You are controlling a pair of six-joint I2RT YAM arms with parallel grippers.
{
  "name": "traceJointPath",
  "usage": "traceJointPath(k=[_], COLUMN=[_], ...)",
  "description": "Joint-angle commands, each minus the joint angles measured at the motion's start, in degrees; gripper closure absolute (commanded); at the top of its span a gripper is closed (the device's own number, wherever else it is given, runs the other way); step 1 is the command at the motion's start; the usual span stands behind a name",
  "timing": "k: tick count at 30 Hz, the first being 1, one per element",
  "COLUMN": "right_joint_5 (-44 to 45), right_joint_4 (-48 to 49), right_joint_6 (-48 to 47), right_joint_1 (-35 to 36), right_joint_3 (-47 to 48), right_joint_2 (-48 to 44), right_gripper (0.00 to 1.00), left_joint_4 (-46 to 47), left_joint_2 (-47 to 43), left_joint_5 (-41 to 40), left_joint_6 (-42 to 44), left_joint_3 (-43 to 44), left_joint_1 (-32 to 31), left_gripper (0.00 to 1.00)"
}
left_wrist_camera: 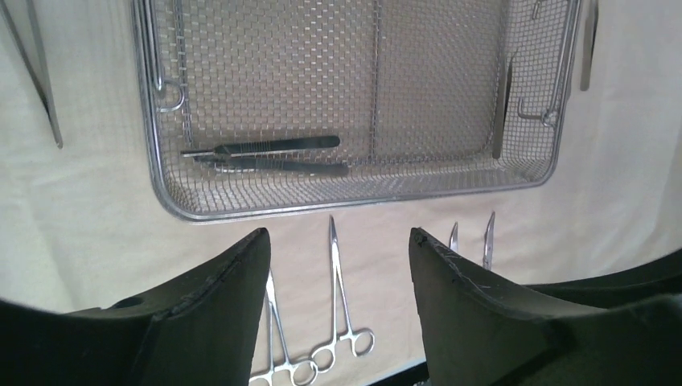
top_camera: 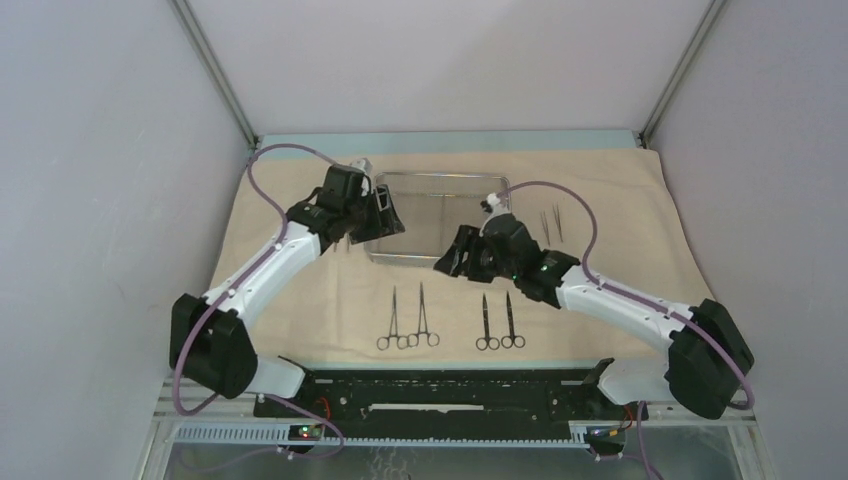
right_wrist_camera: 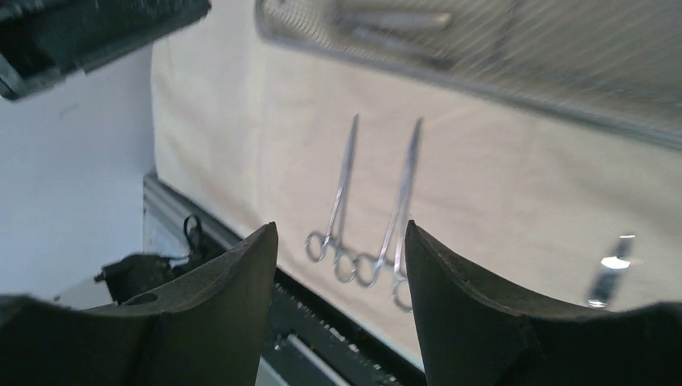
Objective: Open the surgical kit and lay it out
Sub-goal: Place the medical item in the surgical kit, then adjust the container in the surgical kit.
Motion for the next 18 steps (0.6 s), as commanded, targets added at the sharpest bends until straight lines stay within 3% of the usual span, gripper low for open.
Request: traceJointPath(k=[1,6,9,18], right_joint_5=[0.90,-6.40,-10.67,-17.37], right_joint_4=[-6.32,-5.79,-8.04,-12.97], right_joint_6=[-8.88,-12.41,-17.01,-36.23], right_joint_1=[-5.86,-14.37,-17.34,-16.89], right_joint_3=[3.45,8.11,15.32,36.15], right_joint_2=[-2.35,1.02,8.62,29.81], right_gripper=[0.32,0.30,0.30,0.35], left_joint_4=[0.20,-3.41,-3.59,-3.02], left_joint_2=[4.43,10.84,11.65,3.83], left_joint_5=[-3.77,-7.23,-10.70,-12.01], left_joint_6=[1.21,-2.44,-4.28,-5.22], left_joint_3=[6.99,11.51,12.18,6.79], left_joint_1=[-1.58,-3.56,-3.74,1.86], left_gripper=[0.32,0.33,0.33,0.31])
